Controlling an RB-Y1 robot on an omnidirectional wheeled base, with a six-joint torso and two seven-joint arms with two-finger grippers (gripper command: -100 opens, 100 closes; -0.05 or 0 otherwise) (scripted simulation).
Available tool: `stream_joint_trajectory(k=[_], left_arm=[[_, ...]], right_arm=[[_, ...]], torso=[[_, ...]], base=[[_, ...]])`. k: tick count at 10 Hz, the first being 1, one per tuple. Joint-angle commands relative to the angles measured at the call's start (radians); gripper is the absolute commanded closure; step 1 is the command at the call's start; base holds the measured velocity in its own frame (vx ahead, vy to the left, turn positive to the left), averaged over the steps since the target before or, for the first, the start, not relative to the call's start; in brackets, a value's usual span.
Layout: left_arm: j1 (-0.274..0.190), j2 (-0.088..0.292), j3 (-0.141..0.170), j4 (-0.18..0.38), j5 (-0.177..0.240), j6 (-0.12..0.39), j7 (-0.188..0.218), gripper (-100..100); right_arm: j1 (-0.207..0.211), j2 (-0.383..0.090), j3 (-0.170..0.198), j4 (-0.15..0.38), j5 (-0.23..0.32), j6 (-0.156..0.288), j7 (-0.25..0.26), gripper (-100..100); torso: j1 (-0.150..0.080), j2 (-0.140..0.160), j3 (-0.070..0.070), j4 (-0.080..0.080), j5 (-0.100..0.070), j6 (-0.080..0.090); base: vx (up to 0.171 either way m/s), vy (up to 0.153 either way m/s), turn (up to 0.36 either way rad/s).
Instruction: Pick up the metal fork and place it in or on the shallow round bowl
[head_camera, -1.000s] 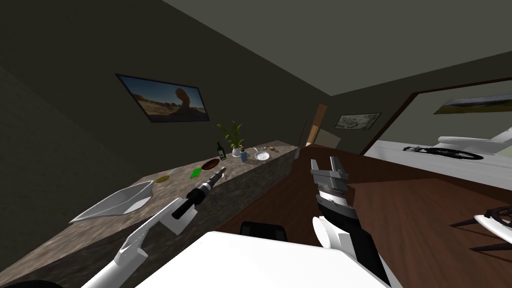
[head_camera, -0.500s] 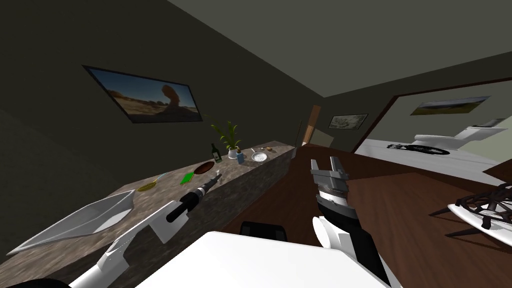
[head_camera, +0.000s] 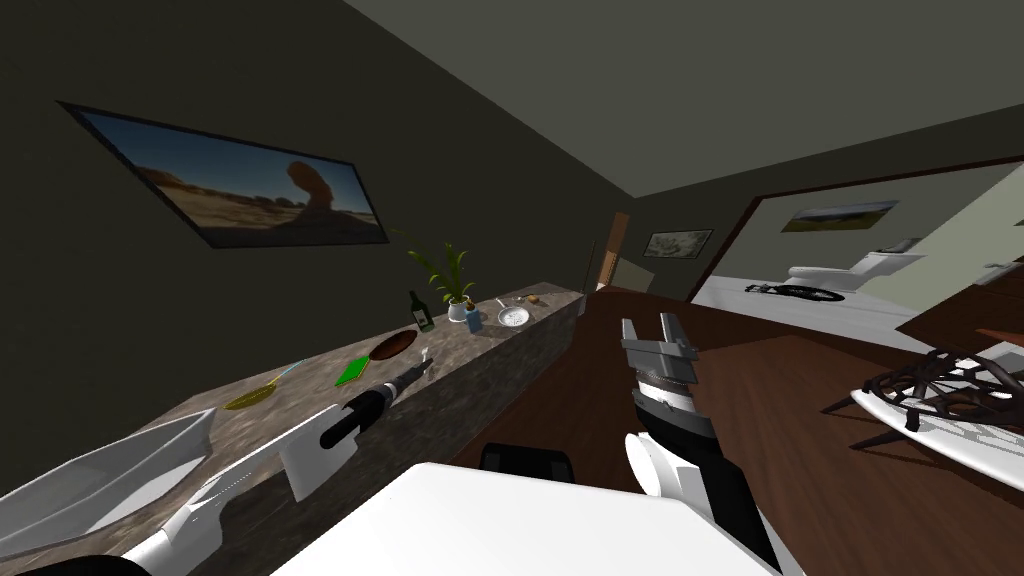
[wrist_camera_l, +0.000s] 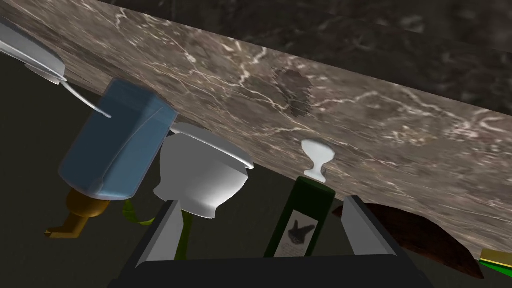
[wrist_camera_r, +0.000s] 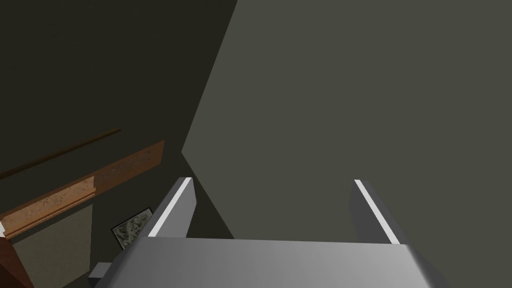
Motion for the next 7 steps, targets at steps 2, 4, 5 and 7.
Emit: stream_joint_trajectory(k=[2, 4, 5, 7], left_arm=[[0.026, 0.053, -0.006, 0.014, 0.011, 0.022, -0.002, -100], [0.06, 0.123, -0.02, 0.047, 0.031, 0.045, -0.005, -100], [0.076, 0.152, -0.026, 0.062, 0.041, 0.055, -0.007, -100], [0.091, 0.196, -0.033, 0.076, 0.05, 0.062, -0.009, -100]], right_arm=[[0.0, 0.0, 0.0, 0.0, 0.0, 0.0, 0.0, 0], [0.0, 0.0, 0.0, 0.0, 0.0, 0.0, 0.0, 0], [0.0, 0.0, 0.0, 0.0, 0.0, 0.0, 0.0, 0], [0.0, 0.0, 0.0, 0.0, 0.0, 0.0, 0.0, 0]], torso=[[0.0, 0.0, 0.0, 0.0, 0.0, 0.0], [0.0, 0.001, 0.001, 0.0, 0.0, 0.0], [0.0, 0.0, 0.0, 0.0, 0.0, 0.0], [0.0, -0.001, -0.001, 0.0, 0.0, 0.0]], base=[[0.069, 0.002, -0.073], [0.073, 0.01, -0.133], [0.12, 0.009, -0.13], [0.072, 0.02, -0.083]])
